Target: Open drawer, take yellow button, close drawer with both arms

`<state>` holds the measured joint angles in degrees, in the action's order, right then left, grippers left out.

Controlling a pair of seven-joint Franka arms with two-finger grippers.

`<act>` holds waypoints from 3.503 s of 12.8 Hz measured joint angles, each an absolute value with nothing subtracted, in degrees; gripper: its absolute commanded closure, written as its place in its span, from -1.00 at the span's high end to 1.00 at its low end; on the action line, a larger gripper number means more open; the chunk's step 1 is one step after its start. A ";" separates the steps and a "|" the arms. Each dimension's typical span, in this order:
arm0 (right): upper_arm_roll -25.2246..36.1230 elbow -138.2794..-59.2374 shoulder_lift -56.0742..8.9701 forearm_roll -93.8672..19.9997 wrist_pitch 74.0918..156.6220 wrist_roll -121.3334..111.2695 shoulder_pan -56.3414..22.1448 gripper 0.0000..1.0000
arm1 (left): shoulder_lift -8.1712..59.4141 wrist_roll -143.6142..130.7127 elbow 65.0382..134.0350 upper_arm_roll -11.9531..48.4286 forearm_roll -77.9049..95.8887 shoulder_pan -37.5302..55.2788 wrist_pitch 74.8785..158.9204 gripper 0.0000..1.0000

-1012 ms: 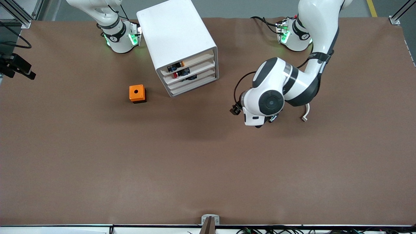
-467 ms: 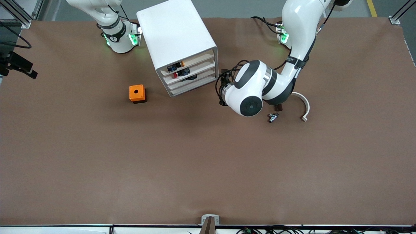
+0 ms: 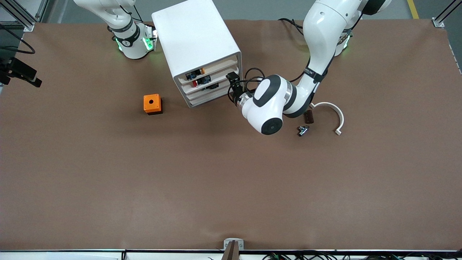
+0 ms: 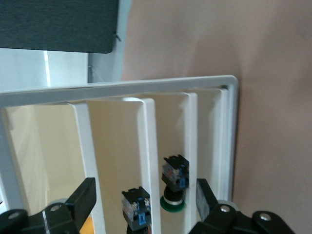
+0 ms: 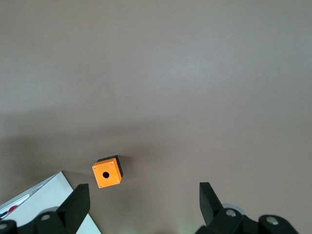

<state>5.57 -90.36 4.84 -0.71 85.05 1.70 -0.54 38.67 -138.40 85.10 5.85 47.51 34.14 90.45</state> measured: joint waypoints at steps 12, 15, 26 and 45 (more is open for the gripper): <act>5.58 -90.39 4.84 -0.71 84.59 1.38 -0.47 0.98 | 41.87 -139.80 85.11 7.38 56.66 35.57 83.97 -0.71; 5.58 -90.40 4.84 -0.71 84.59 1.38 -0.47 0.98 | 41.87 -139.92 84.82 7.39 56.70 36.44 83.96 -1.00; 3.59 -90.61 4.25 -1.10 84.63 18.55 -3.18 0.98 | 42.41 -136.69 79.50 6.13 56.44 24.90 84.70 0.76; 2.84 -93.72 -11.78 -1.03 105.44 100.99 -37.94 0.98 | 32.57 -96.03 72.87 3.59 11.93 17.34 83.18 0.99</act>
<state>2.84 -93.72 -11.78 -1.03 105.44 100.99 -37.94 32.57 -96.03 72.87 3.59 11.93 17.34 83.18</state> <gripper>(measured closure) 0.004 0.000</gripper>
